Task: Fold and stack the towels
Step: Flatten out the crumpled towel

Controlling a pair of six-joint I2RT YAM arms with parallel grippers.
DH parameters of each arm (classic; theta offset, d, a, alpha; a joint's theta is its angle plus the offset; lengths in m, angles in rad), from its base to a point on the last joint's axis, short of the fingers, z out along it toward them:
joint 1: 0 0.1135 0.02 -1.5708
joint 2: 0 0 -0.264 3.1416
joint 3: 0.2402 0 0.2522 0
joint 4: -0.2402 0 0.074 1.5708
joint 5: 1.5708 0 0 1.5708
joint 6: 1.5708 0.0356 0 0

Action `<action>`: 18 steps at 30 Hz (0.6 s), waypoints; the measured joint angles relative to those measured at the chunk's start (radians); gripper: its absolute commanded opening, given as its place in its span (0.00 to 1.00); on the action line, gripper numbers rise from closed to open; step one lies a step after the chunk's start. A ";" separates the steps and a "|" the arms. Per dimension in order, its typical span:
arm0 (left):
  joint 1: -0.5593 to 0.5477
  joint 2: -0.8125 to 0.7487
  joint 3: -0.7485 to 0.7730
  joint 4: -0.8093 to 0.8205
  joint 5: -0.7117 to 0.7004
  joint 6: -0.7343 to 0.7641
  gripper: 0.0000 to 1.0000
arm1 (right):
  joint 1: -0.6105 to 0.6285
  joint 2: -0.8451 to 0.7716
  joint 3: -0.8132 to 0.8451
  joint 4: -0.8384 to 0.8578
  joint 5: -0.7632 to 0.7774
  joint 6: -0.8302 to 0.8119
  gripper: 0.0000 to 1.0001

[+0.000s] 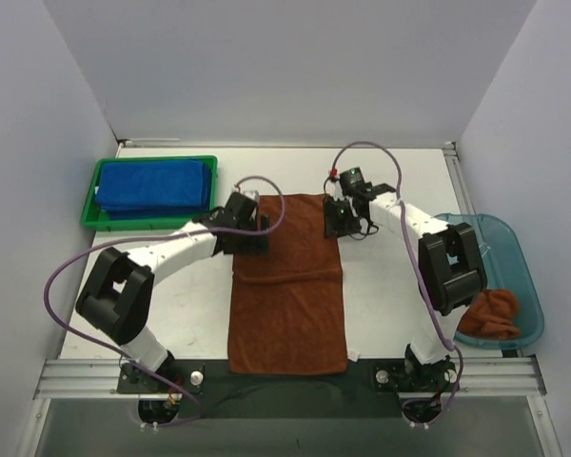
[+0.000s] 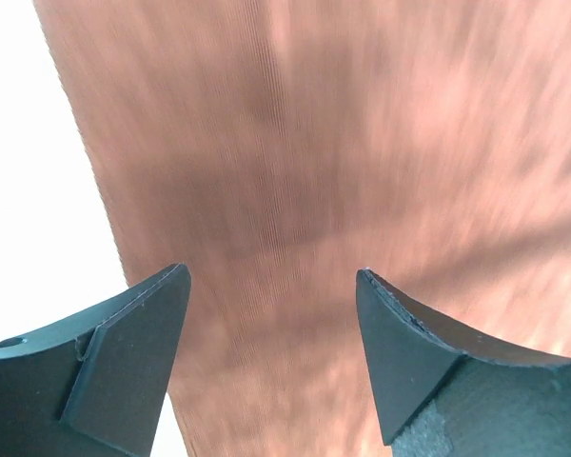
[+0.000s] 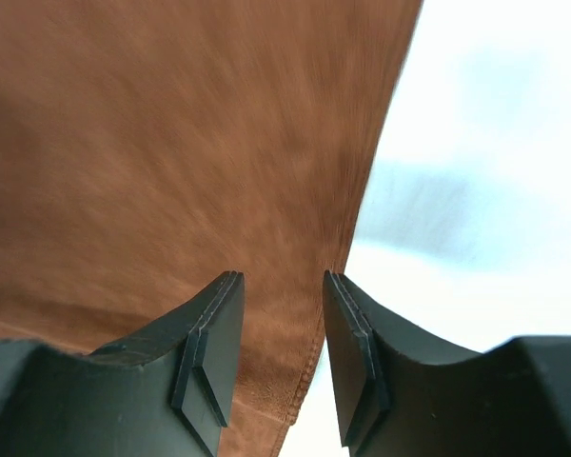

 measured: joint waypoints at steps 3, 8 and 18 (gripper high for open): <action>0.073 0.063 0.157 -0.003 -0.025 0.053 0.81 | -0.015 0.006 0.123 -0.014 0.001 -0.053 0.40; 0.140 0.227 0.423 0.019 -0.088 0.172 0.76 | -0.056 0.072 0.323 0.006 0.011 -0.130 0.39; 0.217 0.537 0.689 0.024 -0.162 0.298 0.68 | -0.110 0.349 0.545 -0.002 0.029 -0.198 0.37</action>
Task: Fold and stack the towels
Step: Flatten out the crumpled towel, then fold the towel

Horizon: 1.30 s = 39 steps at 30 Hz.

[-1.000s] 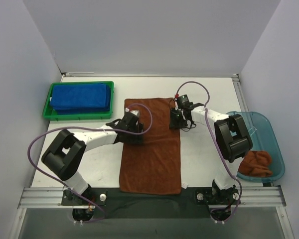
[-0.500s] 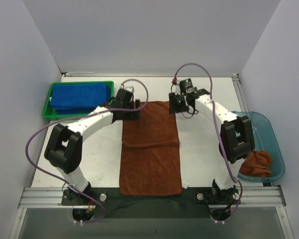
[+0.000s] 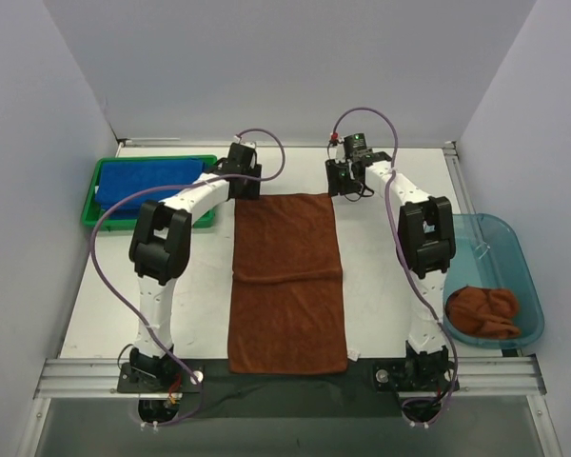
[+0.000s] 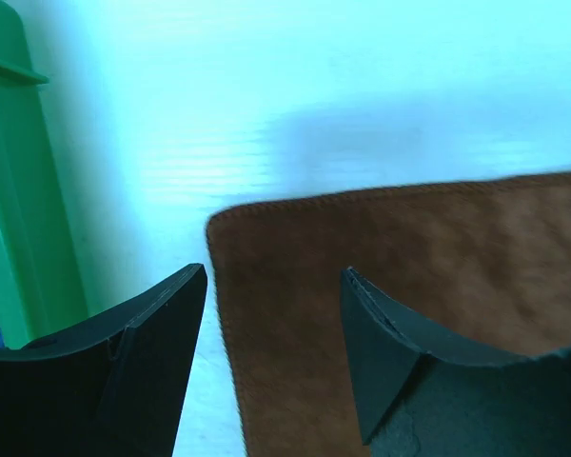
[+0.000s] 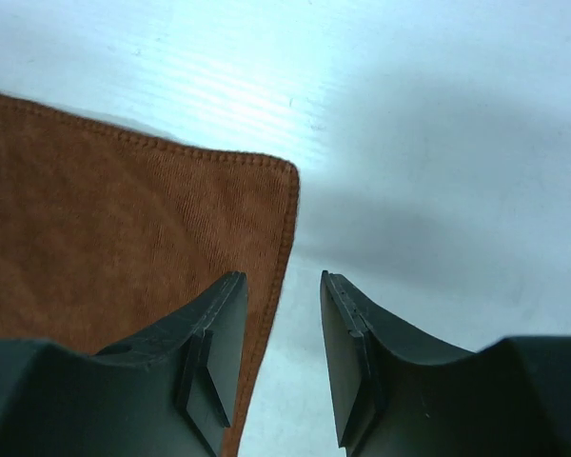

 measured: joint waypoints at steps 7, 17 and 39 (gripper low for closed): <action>0.043 0.094 0.045 0.002 -0.024 0.016 0.68 | 0.000 0.134 0.131 -0.009 0.004 0.012 0.38; 0.051 0.121 0.051 0.018 -0.024 0.016 0.69 | 0.018 0.246 0.247 -0.033 0.047 0.025 0.43; 0.056 0.121 0.042 0.037 -0.016 0.008 0.69 | 0.037 0.299 0.353 -0.160 0.136 0.107 0.36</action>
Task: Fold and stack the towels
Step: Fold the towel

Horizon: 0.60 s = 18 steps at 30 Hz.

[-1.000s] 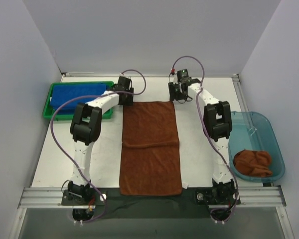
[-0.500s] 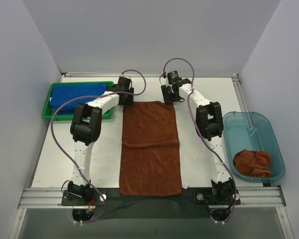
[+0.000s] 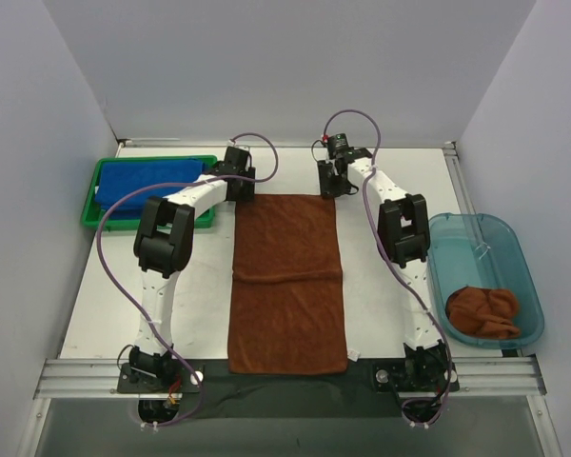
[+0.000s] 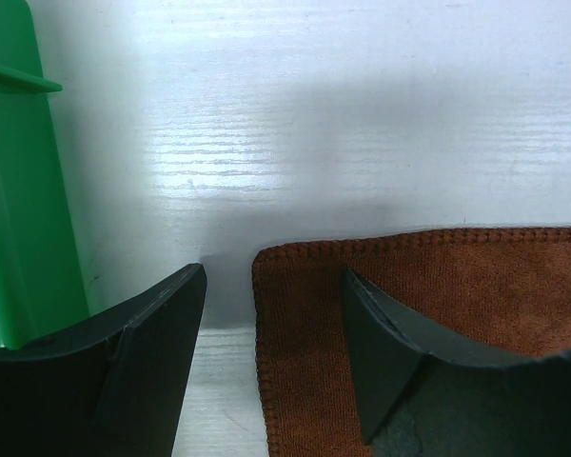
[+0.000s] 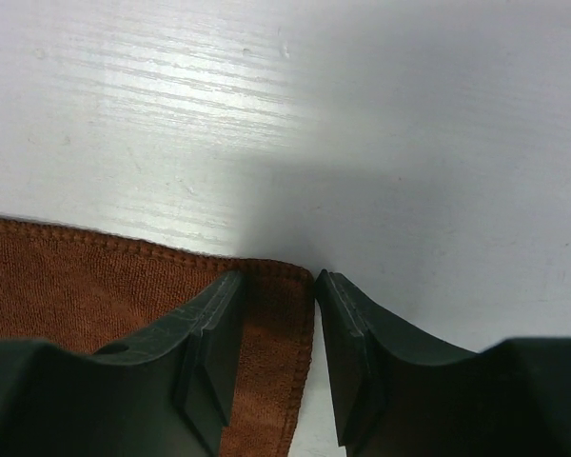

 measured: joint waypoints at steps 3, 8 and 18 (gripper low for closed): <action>0.001 0.000 0.000 0.000 0.003 -0.001 0.69 | -0.005 0.000 0.000 -0.001 0.004 0.011 0.11; 0.006 0.000 0.000 0.002 0.020 -0.019 0.70 | -0.013 0.000 0.000 -0.006 -0.003 0.020 0.00; 0.018 0.001 0.004 0.002 0.050 -0.045 0.67 | -0.013 0.000 0.000 -0.006 -0.012 0.017 0.00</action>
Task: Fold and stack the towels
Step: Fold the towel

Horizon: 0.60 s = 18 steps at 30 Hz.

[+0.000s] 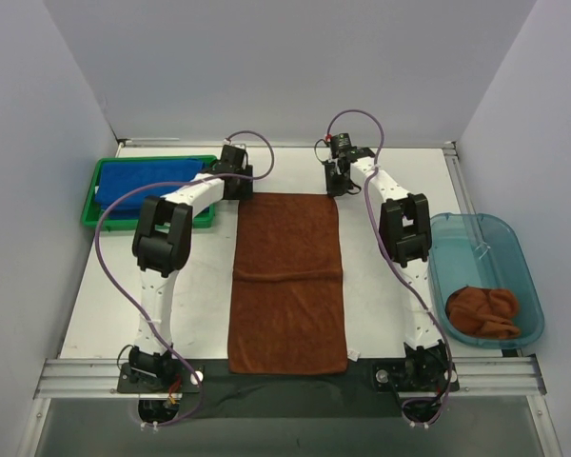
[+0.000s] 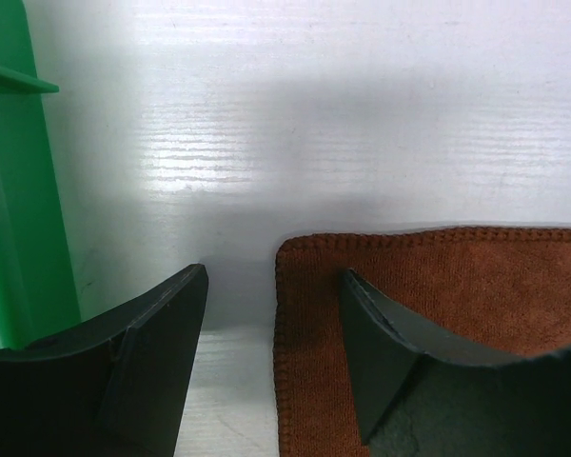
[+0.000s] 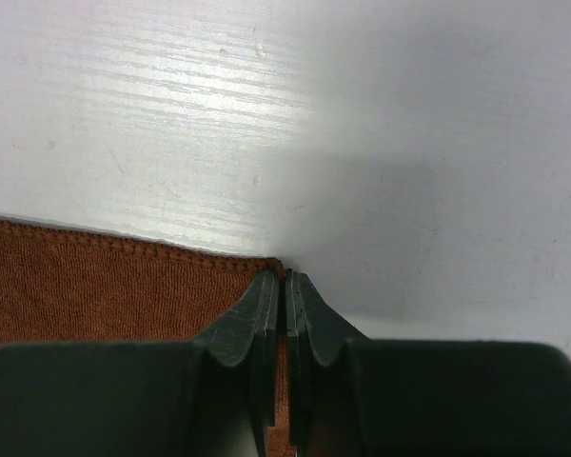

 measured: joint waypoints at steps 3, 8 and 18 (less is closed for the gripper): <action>0.004 0.006 0.009 0.002 0.006 -0.003 0.63 | 0.000 0.000 0.000 0.000 -0.003 0.000 0.00; 0.006 0.022 0.029 0.004 0.010 -0.004 0.54 | 0.000 0.000 0.000 0.000 -0.008 -0.001 0.00; 0.003 0.051 0.070 0.005 0.019 0.000 0.50 | 0.000 0.000 0.000 0.000 -0.014 -0.003 0.00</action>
